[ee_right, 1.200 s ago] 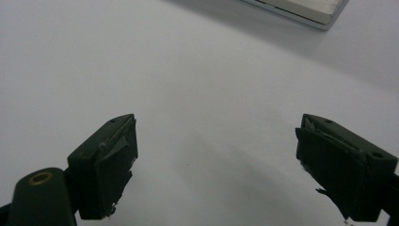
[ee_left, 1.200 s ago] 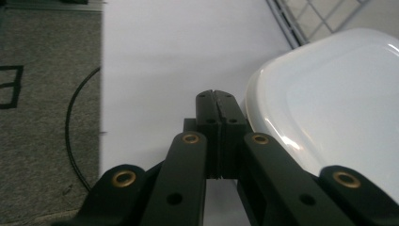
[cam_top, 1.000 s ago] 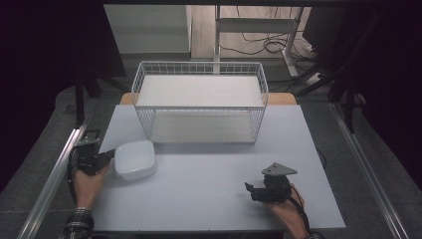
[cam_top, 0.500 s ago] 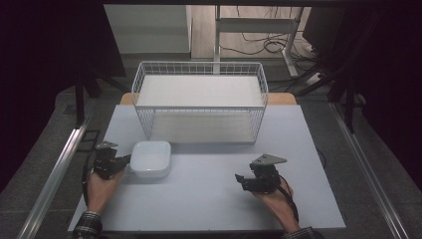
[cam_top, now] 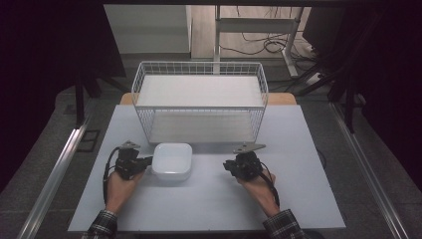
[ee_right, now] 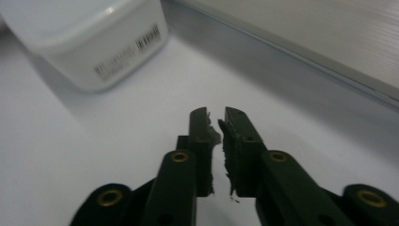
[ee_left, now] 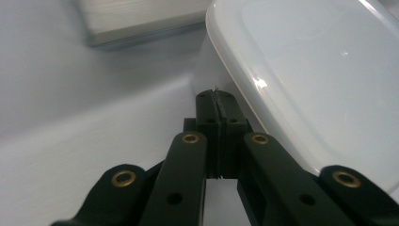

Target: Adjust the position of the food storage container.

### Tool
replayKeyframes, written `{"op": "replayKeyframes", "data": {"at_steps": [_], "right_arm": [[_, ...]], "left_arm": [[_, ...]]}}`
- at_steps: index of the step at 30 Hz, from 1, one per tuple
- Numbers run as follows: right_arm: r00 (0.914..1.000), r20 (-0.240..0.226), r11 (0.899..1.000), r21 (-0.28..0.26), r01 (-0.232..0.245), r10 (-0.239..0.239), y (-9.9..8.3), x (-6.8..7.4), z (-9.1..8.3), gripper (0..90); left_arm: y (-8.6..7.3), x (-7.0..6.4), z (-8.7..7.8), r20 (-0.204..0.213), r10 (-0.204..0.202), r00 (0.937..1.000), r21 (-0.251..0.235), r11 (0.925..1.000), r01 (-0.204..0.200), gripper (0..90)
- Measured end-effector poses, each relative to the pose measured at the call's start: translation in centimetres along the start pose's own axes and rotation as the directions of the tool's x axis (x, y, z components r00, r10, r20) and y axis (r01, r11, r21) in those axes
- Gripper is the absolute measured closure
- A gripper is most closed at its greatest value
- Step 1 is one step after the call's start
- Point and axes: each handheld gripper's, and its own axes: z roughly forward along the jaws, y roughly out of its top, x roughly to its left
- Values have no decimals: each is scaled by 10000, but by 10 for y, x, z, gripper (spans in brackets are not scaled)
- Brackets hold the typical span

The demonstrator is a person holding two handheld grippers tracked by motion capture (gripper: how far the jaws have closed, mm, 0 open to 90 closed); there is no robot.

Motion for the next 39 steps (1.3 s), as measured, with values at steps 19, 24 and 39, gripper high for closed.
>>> {"op": "replayKeyframes", "data": {"at_steps": [19,24,39], "right_arm": [[9974,198,9975,115,-698,696,7,0,26,887],[9970,293,9967,368,-727,717,-2,4,23,888],[9970,553,9960,685,-572,535,-25,21,-6,888]], "left_arm": [[8,-64,42,1012,1134,9884,571,9912,-1195,900],[6,-70,41,960,1135,9889,646,9907,-1200,900],[-11,-100,29,1341,1427,9806,1043,9821,-1571,900]]}}
